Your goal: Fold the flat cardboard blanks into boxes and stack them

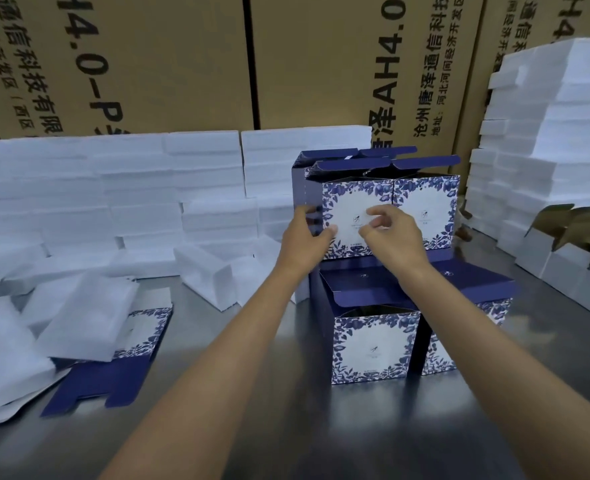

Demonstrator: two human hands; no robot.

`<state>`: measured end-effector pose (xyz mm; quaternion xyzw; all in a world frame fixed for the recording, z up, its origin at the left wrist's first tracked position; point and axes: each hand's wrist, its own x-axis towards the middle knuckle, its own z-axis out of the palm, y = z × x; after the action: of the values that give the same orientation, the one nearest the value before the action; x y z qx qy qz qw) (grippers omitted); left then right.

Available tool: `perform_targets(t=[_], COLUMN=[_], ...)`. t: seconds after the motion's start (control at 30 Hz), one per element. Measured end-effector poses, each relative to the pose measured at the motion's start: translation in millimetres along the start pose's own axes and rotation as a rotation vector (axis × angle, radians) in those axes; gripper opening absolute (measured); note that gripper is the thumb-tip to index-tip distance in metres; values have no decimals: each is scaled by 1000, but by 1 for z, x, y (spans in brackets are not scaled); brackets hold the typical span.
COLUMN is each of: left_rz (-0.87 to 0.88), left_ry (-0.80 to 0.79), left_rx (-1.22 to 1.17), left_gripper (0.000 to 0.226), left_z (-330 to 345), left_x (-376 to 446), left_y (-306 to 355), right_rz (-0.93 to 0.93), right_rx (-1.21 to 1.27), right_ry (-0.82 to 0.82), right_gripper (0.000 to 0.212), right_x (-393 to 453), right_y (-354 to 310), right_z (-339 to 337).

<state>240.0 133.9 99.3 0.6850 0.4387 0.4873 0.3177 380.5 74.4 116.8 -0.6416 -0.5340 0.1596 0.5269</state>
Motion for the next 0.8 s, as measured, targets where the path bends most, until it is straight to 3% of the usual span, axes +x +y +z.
perform_targets(t=[0.2,0.33,0.43,0.53,0.63,0.7,0.8], left_rz=[-34,-30,-39,-128,-324,-433,-530], left_ry=[-50,46,125,157,192,284,273], left_rx=[34,36,134,206,577,804,907], left_gripper=[56,30,25,23,25,32,56], left_z=[-8,-34,-69,-110,-153,-176,-192], left_x=[-15,-42,-68,-105,-143,-164,-184], left_y=[-5,-10,-23,-49,-92,-118,-140], right_rz=[-109,-357,-479,-459,-336,-257,-189], right_rx=[-204,-267,-231,-168,-216,-282,-335], right_ry=[-26,-47,-126,-272,-514,-677,-770], right_gripper=[29,25,22,21,39,55,53], right_x=[-15,-43,-69,-102,-139,-162,-188], right_y=[-11,-35,-55,-59,-44,-29,-16], right_z=[7,22,43,76,115,142,183])
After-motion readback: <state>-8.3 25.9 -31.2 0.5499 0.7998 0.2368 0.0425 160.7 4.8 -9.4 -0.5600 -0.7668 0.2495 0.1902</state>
